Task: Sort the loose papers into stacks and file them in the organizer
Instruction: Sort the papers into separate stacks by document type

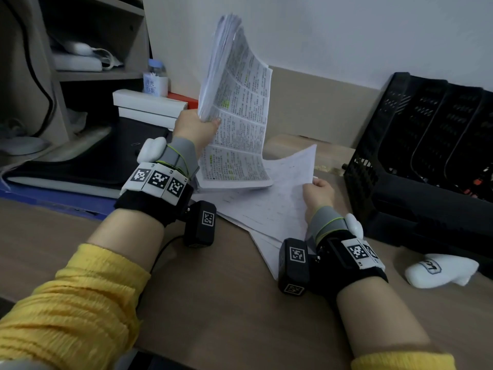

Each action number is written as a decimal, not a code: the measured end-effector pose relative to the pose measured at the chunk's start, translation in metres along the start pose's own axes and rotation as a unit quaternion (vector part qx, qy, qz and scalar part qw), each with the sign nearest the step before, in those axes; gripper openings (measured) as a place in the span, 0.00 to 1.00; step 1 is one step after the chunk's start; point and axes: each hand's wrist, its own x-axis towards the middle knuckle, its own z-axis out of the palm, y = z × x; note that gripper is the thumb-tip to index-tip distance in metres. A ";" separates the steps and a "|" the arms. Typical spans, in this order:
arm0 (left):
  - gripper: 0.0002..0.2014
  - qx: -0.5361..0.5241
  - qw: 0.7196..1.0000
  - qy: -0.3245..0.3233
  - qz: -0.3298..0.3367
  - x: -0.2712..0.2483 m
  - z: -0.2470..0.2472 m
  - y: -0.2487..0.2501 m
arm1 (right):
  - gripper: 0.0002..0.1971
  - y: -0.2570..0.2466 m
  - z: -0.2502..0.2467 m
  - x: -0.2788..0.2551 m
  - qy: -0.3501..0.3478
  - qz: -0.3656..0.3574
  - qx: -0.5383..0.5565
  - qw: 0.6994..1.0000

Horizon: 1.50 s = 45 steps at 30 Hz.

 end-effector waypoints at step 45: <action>0.18 0.076 0.996 -0.004 -0.043 0.001 -0.003 -0.008 | 0.10 -0.021 0.003 -0.018 0.089 -0.225 0.281 0.929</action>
